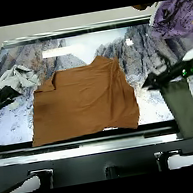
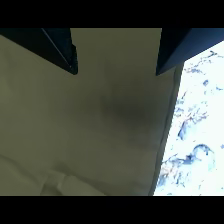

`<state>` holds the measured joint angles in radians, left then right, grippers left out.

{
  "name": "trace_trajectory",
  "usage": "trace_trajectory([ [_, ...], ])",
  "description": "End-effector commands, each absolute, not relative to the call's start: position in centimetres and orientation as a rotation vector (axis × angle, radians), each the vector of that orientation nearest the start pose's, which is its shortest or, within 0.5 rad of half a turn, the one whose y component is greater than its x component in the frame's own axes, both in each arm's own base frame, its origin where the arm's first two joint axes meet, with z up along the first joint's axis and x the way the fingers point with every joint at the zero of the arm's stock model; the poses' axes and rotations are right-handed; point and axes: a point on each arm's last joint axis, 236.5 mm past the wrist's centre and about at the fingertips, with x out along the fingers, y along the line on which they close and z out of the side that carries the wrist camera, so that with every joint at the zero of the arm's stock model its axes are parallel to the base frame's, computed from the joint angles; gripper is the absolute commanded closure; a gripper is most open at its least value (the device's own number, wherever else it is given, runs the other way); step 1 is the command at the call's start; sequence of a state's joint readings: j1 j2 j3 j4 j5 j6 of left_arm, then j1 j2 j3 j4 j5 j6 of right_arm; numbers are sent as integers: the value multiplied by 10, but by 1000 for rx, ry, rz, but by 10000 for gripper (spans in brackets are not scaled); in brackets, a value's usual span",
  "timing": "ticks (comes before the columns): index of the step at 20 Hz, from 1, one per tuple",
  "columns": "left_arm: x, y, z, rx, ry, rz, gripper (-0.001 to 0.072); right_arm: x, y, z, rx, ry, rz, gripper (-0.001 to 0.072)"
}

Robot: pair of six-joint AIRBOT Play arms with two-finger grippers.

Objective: Fold the clothes and pants, and hang the long-sleeved shirts on hangers.

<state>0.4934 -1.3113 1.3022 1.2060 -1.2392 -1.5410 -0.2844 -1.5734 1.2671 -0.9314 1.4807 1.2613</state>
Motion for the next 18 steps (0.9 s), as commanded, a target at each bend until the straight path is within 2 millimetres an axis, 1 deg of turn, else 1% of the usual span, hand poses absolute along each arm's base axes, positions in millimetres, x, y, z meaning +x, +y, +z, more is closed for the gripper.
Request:
trace_trajectory([
  [1, 378, 115, 49, -599, 1145, 182, 159, 319, 51, -71, 663, 1620, 479, 300],
  [3, 379, 116, 49, -598, 1141, 183, 160, 306, 55, -86, 669, 1638, 476, 300],
  [5, 379, 116, 49, -598, 1141, 183, 159, 298, 58, -95, 677, 1643, 478, 299],
  [8, 379, 116, 49, -599, 1142, 183, 159, 298, 67, -99, 724, 1612, 493, 300],
  [11, 374, 111, 47, -690, 1165, 228, 159, 298, 75, -101, 775, 1594, 494, 302],
  [12, 372, 110, 47, -695, 1174, 228, 159, 297, 77, -102, 791, 1591, 495, 310],
  [13, 369, 108, 45, -696, 1189, 224, 158, 297, 81, -101, 808, 1585, 506, 340],
  [14, 363, 109, 42, -697, 1210, 228, 158, 294, 85, -102, 817, 1591, 511, 340],
  [16, 346, 117, 30, -736, 1235, 265, 158, 280, 96, -108, 789, 1634, 532, 340],
  [17, 333, 122, 21, -767, 1248, 292, 158, 275, 101, -111, 764, 1651, 538, 388],
  [18, 320, 127, 13, -798, 1258, 319, 158, 275, 104, -113, 746, 1654, 540, 523],
])
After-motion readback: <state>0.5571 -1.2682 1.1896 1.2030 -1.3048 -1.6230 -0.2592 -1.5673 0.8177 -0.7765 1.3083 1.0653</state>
